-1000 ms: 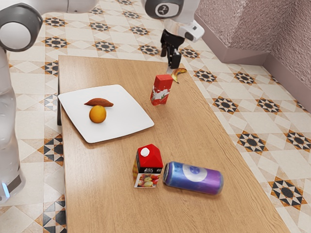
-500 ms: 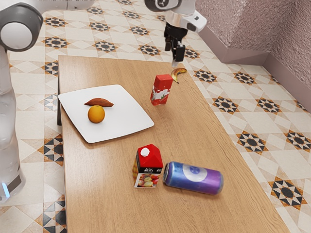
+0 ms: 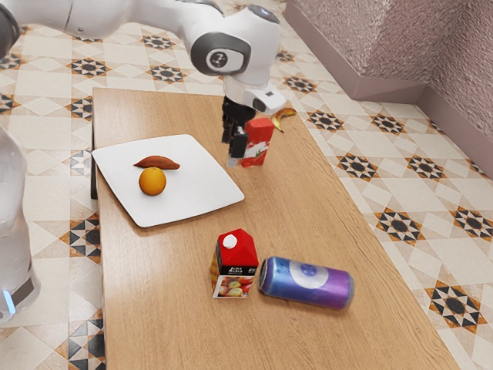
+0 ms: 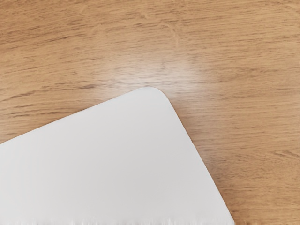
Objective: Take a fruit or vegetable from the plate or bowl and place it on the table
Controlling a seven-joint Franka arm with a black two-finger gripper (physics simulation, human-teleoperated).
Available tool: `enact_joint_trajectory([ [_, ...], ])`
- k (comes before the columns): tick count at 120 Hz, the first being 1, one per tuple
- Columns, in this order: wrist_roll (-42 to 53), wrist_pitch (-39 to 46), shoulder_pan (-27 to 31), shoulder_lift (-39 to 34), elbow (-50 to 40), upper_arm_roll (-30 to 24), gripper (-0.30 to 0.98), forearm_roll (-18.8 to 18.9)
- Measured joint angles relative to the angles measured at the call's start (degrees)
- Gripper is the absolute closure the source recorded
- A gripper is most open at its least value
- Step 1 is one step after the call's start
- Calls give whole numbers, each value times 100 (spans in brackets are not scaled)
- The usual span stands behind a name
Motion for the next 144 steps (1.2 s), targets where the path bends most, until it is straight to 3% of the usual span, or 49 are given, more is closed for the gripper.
enact_joint_trajectory([
  [29, 316, 884, 49, -935, -1308, 180, 0, -58],
  [69, 644, 1508, 74, -1060, -2013, 160, 0, -391],
  [105, 931, 825, 272, -2136, -2594, 115, 0, -405],
  [144, 1346, 596, 656, -2412, -3013, 181, 0, -398],
])
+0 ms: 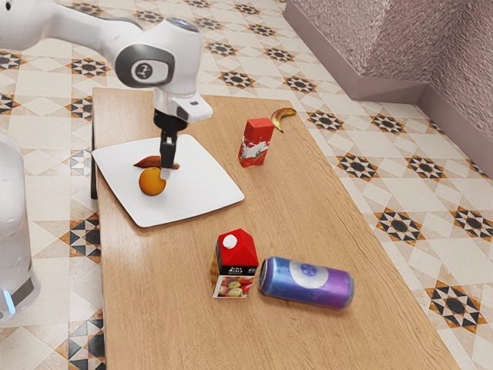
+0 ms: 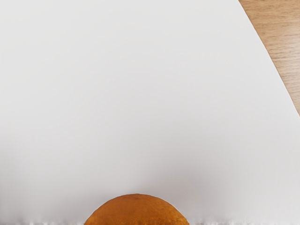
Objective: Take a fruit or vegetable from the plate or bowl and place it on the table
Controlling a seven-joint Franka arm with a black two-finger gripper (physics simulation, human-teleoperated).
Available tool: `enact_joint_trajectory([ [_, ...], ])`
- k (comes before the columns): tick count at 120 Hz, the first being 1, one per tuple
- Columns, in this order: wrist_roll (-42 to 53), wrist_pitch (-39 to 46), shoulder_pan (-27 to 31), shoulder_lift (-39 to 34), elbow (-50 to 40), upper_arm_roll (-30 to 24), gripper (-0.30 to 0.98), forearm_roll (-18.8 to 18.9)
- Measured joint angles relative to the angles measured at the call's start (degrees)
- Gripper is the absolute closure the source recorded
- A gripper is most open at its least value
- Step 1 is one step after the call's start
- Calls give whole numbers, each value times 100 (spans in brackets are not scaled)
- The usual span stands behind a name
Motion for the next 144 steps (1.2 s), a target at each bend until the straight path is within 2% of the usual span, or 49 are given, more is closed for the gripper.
enact_joint_trajectory([
  [31, 314, -37, 48, -83, -214, 200, 0, -10],
  [140, 821, 399, 190, -60, -732, 228, 0, -35],
  [144, 828, 416, 191, -56, -732, 228, 4, -39],
])
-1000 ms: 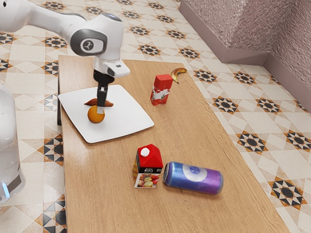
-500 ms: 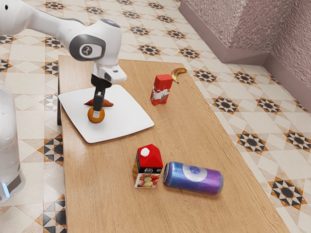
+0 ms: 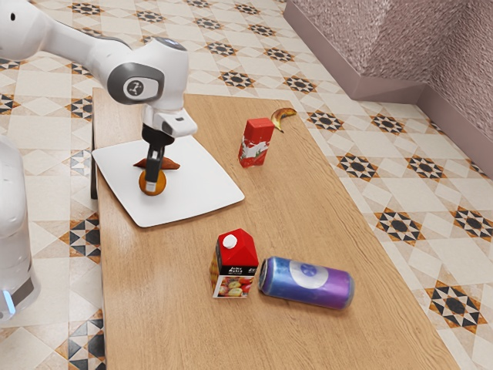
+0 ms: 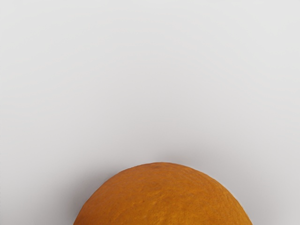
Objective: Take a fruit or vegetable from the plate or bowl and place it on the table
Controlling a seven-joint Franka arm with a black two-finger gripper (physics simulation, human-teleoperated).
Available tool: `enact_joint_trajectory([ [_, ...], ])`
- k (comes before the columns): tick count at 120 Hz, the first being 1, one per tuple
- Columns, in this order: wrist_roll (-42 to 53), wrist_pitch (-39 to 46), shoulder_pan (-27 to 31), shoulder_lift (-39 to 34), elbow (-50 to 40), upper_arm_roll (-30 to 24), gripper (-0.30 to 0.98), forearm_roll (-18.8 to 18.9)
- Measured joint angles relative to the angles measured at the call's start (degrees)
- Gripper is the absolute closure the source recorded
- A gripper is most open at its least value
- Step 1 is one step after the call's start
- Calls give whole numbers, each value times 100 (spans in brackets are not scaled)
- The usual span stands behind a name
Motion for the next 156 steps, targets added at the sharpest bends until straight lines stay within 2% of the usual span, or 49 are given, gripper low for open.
enact_joint_trajectory([
  [10, 9, 39, 1, 4, 0, 0, 21, -11],
  [21, 10, 86, -3, 4, 0, 0, 32, -3],
  [49, -3, 247, -8, 87, 405, -4, 41, 51],
  [55, 5, 272, -8, 366, 918, -10, 41, 73],
  [72, 85, 317, 20, 1767, 2763, -18, 38, 77],
  [89, 275, 338, 162, 3360, 4552, -12, 40, -94],
  [96, 361, 345, 175, 3734, 5120, -41, 39, -149],
  [114, 544, 355, 147, 3884, 5436, -118, 39, -211],
  [135, 693, 359, 285, 4326, 5994, -728, 39, -237],
  [145, 734, 359, 98, 4382, 6010, -1045, 39, -240],
  [156, 761, 359, -26, 4354, 5789, -1158, 39, -272],
])
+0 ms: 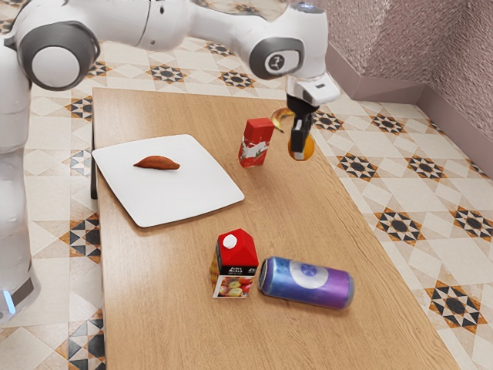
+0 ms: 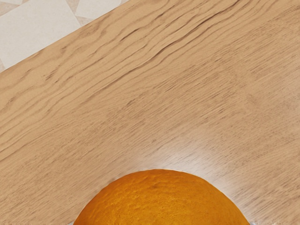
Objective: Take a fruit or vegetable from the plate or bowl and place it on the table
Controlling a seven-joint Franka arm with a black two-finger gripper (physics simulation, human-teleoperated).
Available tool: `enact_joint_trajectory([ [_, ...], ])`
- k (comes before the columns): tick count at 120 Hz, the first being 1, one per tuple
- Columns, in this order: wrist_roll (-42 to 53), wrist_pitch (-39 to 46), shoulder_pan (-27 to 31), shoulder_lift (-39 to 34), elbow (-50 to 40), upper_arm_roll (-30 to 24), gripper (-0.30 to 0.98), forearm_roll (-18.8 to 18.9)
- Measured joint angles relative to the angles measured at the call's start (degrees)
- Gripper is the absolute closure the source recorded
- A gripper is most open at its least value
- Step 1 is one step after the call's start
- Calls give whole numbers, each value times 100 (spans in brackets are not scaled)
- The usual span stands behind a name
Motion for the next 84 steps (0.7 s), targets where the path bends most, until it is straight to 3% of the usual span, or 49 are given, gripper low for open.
enact_joint_trajectory([
  [51, 104, 92, 187, 87, -779, 39, 40, -309],
  [65, 168, 205, 174, 92, -886, 46, 17, -350],
  [84, 252, 285, 151, 84, -894, 43, 6, -386],
])
